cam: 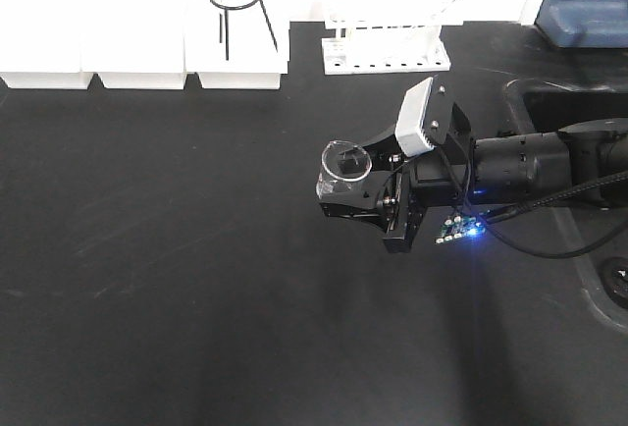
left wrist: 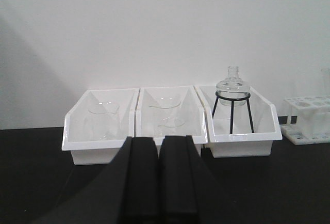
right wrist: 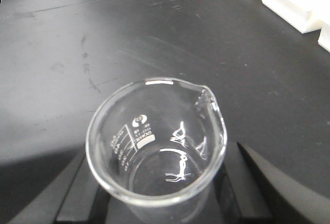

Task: Grab beaker and place in storage area
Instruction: 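Lift the beaker off the bench with the right gripper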

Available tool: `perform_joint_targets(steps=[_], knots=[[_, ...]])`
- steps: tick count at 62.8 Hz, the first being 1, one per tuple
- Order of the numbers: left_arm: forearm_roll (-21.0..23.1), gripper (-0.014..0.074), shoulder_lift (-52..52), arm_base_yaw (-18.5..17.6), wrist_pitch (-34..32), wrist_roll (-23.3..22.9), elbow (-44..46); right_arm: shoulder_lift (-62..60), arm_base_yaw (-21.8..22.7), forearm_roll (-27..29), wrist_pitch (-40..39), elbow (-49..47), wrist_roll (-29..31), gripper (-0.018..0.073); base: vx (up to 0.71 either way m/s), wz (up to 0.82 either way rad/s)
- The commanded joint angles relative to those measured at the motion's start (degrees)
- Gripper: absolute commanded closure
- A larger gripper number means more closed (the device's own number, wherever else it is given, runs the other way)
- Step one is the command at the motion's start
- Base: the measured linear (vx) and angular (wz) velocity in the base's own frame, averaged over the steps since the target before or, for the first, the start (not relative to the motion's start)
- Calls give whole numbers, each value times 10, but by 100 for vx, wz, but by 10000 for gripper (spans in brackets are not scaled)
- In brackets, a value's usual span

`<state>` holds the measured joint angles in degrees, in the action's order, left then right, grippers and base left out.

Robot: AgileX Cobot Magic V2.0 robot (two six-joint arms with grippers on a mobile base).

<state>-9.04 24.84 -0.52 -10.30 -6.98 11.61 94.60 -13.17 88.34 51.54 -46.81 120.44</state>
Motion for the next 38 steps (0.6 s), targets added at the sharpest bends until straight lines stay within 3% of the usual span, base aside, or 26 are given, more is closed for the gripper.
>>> perform_joint_targets(steps=[1, 38], knots=[[5, 603, 6, 0, -50, -5, 19, -24, 2, 28, 37, -12, 5, 565, 0, 0], [5, 603, 6, 0, -50, -5, 19, -24, 2, 28, 37, -12, 5, 565, 0, 0]])
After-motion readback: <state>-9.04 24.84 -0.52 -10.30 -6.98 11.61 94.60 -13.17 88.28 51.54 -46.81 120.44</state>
